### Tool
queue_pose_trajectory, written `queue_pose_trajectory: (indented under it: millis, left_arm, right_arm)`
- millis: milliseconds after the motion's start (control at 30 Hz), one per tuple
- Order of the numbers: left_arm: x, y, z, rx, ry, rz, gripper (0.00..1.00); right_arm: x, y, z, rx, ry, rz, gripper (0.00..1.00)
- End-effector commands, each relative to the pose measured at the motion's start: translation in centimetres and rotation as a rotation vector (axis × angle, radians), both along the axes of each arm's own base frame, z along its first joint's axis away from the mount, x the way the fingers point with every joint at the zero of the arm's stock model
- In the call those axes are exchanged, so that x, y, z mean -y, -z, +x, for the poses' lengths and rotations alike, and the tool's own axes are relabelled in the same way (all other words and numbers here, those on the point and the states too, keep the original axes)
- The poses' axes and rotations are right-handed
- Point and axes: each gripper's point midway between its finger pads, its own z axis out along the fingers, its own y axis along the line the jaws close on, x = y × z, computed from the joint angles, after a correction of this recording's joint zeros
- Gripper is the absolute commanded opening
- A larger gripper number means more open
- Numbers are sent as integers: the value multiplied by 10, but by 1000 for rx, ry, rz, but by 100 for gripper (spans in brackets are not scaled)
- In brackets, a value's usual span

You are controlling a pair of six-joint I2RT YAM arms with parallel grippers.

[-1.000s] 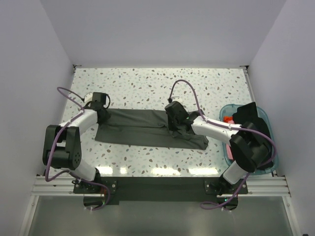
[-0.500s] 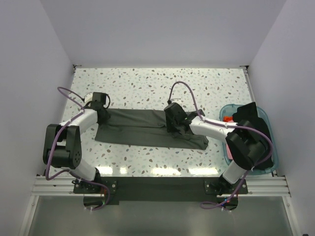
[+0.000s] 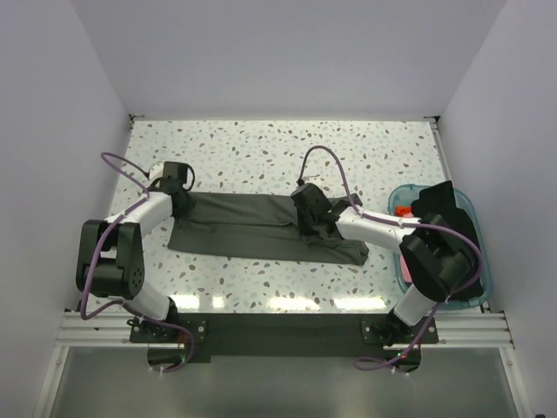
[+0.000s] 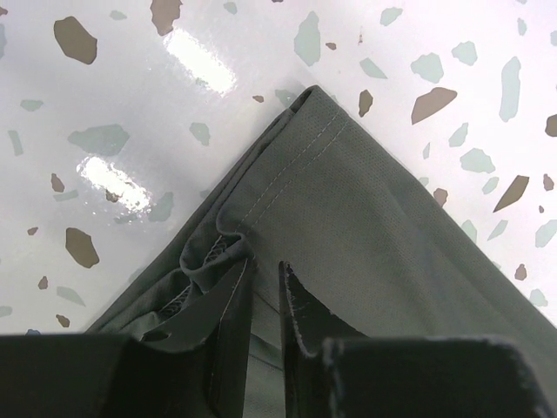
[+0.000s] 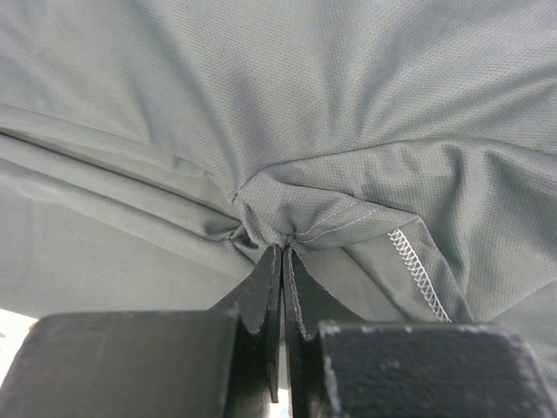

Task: Fold and stack the t-shirts
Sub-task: Fold the tshirt

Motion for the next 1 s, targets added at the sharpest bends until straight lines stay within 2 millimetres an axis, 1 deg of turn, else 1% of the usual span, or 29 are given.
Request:
queue_pose_trajectory:
  millis: [0,67,200,233,267,300,333,367,400,433,467,500,533,567,600,633,667,700,733,767,800,867,900,933,967]
  left_arm:
    - [-4,-18,16,56,-6,10,22]
    - [-4,-20,17,63,-5,8,20]
    - [-4,-21,18,65,-6,8,18]
    - [-4,-22,18,64,-3,8,18]
    - [-4,-23,19,69,-5,8,18]
    - [-4,-24,19,69,-4,11,18]
    - [-4,-27,20,72,4,14,18]
    - [-4,-29,21,74,7,16,19]
    - [-4,-32,22,82,10,19,20]
    - [-3,-36,24,91,23,19,22]
    - [-2,-40,27,101,38,18,26]
    - [0,-46,30,116,56,14,34]
    - [4,-52,34,127,92,9,38]
    - [8,-56,36,140,116,7,42]
    - [13,-63,39,155,148,8,47]
    - [17,-71,43,166,176,27,49]
    - [28,-73,42,158,213,37,51]
    - [34,-78,45,164,238,50,51]
    - [45,-78,43,158,270,51,51]
    - [49,-77,41,149,278,54,51]
    - [52,-74,40,141,289,55,51]
    - [61,-64,33,126,313,44,50]
    - [64,-60,30,116,318,40,49]
    - [69,-51,23,97,334,36,48]
    - [71,-47,20,91,342,34,47]
  right_arm:
    - [-8,-27,4,47,16,71,0]
    - [-13,-27,0,39,6,89,0]
    - [-19,-17,-5,7,-6,103,0]
    - [-19,-15,-6,1,-7,105,2]
    - [-20,-14,-7,-1,-7,108,15]
    - [-19,-15,-7,2,-5,107,24]
    - [-18,-21,-7,15,-5,113,30]
    - [-13,-24,-7,22,3,96,38]
    - [-11,-29,-7,28,2,92,42]
    - [-9,-42,-4,57,8,98,46]
    - [-1,-46,-5,64,22,69,47]
    - [8,-54,0,98,46,40,49]
    - [16,-62,5,120,73,29,50]
    - [25,-68,7,126,97,16,50]
    - [33,-69,11,127,121,5,50]
    - [40,-69,15,122,144,5,50]
    - [59,-64,25,98,196,-7,50]
    - [64,-61,29,79,215,3,48]
    - [78,-59,38,75,258,-6,48]
    - [84,-54,42,69,279,-21,48]
    - [89,-42,46,45,295,-48,48]
    - [97,-31,55,15,324,-61,47]
    - [100,-12,56,-27,337,-92,46]
    - [106,-6,60,-43,361,-94,46]
    - [109,1,61,-60,372,-99,45]
